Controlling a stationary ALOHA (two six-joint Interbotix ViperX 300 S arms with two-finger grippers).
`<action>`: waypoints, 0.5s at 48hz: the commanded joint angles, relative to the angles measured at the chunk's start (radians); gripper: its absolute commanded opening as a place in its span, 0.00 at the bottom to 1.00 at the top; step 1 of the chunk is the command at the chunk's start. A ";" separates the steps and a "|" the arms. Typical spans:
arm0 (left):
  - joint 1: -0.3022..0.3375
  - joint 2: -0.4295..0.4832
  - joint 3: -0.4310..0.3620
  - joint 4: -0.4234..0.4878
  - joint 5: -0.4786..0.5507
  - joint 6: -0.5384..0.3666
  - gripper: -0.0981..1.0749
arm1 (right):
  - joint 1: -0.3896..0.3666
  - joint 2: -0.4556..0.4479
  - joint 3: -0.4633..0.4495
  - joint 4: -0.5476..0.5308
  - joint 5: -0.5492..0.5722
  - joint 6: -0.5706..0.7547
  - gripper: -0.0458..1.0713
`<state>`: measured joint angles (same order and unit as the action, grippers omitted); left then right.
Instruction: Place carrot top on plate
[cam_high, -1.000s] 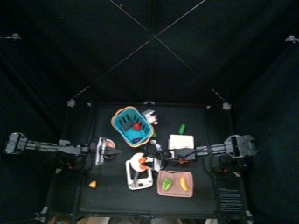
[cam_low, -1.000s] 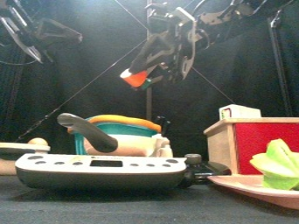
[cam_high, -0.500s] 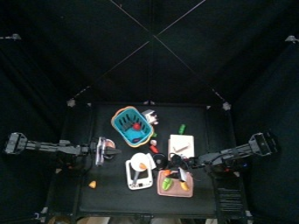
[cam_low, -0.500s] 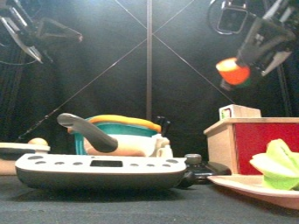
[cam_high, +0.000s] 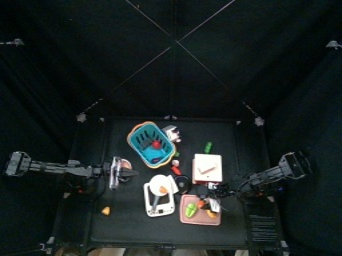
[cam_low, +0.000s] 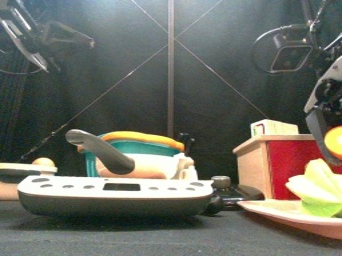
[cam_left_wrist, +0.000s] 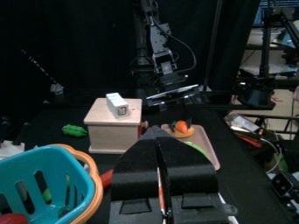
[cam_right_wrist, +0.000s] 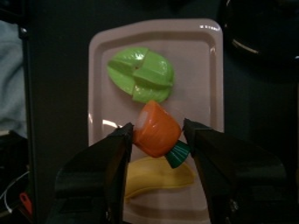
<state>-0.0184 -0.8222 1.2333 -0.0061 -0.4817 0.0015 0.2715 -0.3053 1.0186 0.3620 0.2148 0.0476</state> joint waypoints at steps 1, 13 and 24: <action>0.003 0.003 -0.014 -0.002 -0.009 -0.002 0.07 | 0.002 0.037 -0.031 0.003 0.006 -0.002 0.62; 0.002 0.002 -0.011 -0.002 -0.009 -0.002 0.07 | 0.002 0.146 -0.069 0.006 0.012 0.000 0.68; 0.002 0.002 -0.008 -0.002 -0.009 -0.002 0.07 | -0.003 0.164 -0.084 0.000 0.049 0.000 0.83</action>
<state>-0.0169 -0.8222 1.2379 -0.0061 -0.4817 0.0000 0.2715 -0.1212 0.9526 0.3620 0.2577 0.0491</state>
